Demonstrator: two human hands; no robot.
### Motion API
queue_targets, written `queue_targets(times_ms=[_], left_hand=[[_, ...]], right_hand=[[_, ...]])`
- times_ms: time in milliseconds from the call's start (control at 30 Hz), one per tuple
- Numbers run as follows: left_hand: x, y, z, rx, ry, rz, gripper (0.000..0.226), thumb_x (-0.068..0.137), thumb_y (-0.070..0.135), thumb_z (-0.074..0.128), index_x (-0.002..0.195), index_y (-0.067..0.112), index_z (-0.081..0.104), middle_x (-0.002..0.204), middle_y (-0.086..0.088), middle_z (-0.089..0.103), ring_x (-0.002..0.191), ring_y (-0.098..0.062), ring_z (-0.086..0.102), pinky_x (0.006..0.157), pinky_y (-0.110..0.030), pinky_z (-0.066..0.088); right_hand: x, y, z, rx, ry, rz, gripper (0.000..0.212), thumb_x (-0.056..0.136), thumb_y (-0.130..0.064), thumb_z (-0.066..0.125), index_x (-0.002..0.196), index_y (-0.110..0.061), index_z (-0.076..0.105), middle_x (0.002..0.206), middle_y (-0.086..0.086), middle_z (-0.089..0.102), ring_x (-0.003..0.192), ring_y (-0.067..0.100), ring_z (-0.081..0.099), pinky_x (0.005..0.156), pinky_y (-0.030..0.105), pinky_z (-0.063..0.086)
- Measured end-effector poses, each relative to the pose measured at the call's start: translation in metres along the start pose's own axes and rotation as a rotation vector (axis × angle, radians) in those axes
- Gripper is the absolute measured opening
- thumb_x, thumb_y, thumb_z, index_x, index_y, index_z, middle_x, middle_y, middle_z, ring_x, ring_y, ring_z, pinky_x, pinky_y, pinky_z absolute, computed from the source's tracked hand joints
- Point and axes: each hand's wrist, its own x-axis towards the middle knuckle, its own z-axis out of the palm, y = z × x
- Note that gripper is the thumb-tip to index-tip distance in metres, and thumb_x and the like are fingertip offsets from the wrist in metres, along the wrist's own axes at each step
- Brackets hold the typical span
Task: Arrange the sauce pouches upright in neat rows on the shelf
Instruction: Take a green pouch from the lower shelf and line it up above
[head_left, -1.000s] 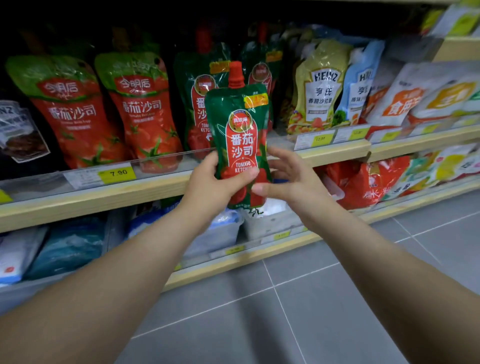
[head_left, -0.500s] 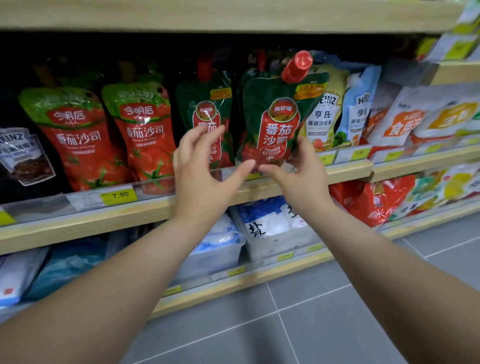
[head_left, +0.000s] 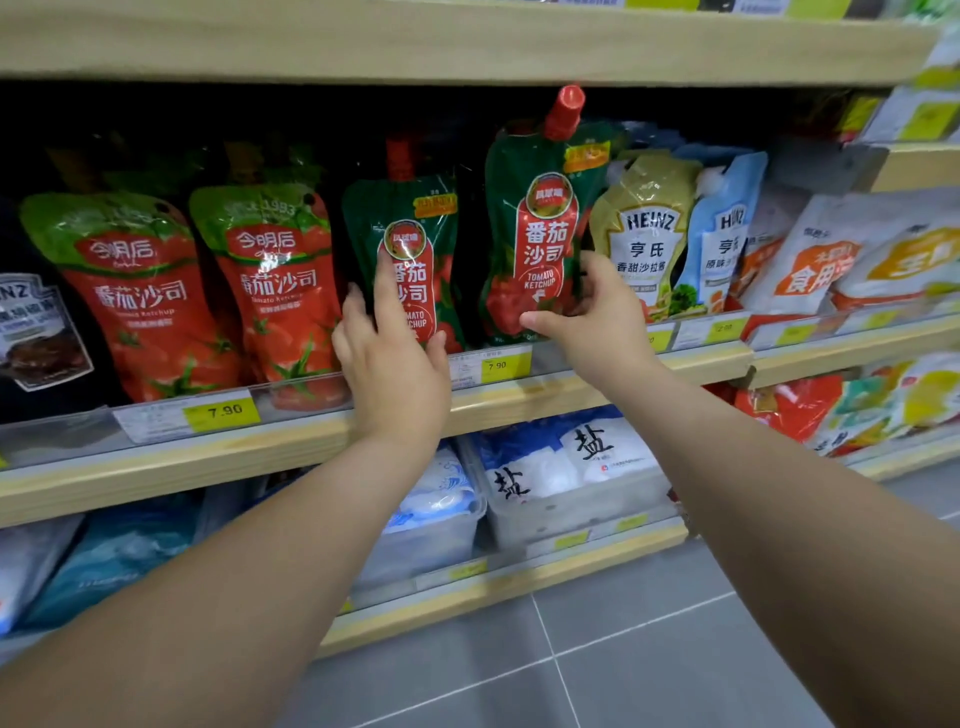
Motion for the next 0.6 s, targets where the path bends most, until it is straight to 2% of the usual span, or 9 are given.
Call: queue_targets(times_ms=[100,233,333,367,433,500,600], left_hand=[[0.001,-0.001,0.001,0.018,0.023,0.038,0.077,0.088,0.018,0.063,0.149,0.024,0.016,0.139,-0.018,0.04,0.127,-0.034,0.031,0.106,-0.047,0.03],[0.001,-0.001,0.003,0.087,0.047,0.083,0.079,0.086,0.023,0.066,0.149,0.023,0.017,0.131,-0.019,0.046,0.119,-0.036,0.038,0.101,-0.045,0.033],[0.002,-0.005,0.002,0.123,0.052,0.114,0.08,0.085,0.026,0.066,0.148,0.023,0.017,0.127,-0.018,0.049,0.116,-0.034,0.04,0.099,-0.043,0.034],[0.002,-0.006,0.001,0.115,0.041,0.126,0.08,0.085,0.025,0.066,0.148,0.023,0.017,0.127,-0.017,0.048,0.116,-0.034,0.041,0.099,-0.043,0.035],[0.001,-0.007,0.0,0.083,0.012,0.143,0.08,0.086,0.022,0.066,0.149,0.024,0.016,0.128,-0.017,0.046,0.118,-0.033,0.04,0.099,-0.041,0.035],[0.001,-0.009,-0.002,0.078,-0.007,0.162,0.081,0.086,0.021,0.065,0.149,0.026,0.014,0.128,-0.016,0.045,0.119,-0.032,0.039,0.096,-0.038,0.036],[0.002,-0.012,-0.005,0.094,-0.024,0.187,0.082,0.087,0.021,0.064,0.149,0.028,0.011,0.129,-0.016,0.045,0.119,-0.032,0.043,0.089,-0.033,0.035]], right_hand=[[0.004,0.001,0.0,-0.035,-0.03,-0.018,0.065,0.071,-0.025,0.081,0.125,-0.02,0.045,0.115,0.0,0.065,0.104,0.019,0.061,0.09,0.045,0.052],[0.005,0.006,-0.001,-0.094,-0.095,0.004,0.066,0.073,-0.025,0.079,0.128,-0.017,0.045,0.12,0.004,0.063,0.11,0.022,0.058,0.093,0.047,0.05],[0.009,0.006,-0.005,-0.15,-0.191,0.072,0.071,0.076,-0.027,0.077,0.137,-0.014,0.041,0.127,0.006,0.058,0.113,0.023,0.055,0.091,0.037,0.048],[0.01,0.004,-0.006,-0.179,-0.221,0.088,0.071,0.078,-0.028,0.075,0.137,-0.012,0.039,0.123,0.005,0.058,0.108,0.022,0.056,0.084,0.032,0.047],[0.013,-0.001,-0.008,-0.219,-0.262,0.107,0.066,0.081,-0.028,0.072,0.136,-0.008,0.041,0.099,-0.004,0.058,0.088,0.016,0.056,0.07,0.028,0.044],[0.013,-0.004,-0.006,-0.207,-0.247,0.102,0.066,0.078,-0.029,0.075,0.133,-0.009,0.042,0.091,-0.013,0.051,0.08,0.012,0.052,0.067,0.028,0.043],[0.007,-0.004,0.005,-0.126,-0.121,0.066,0.082,0.071,-0.035,0.08,0.136,-0.013,0.035,0.107,-0.007,0.05,0.093,0.011,0.049,0.076,0.03,0.043]])
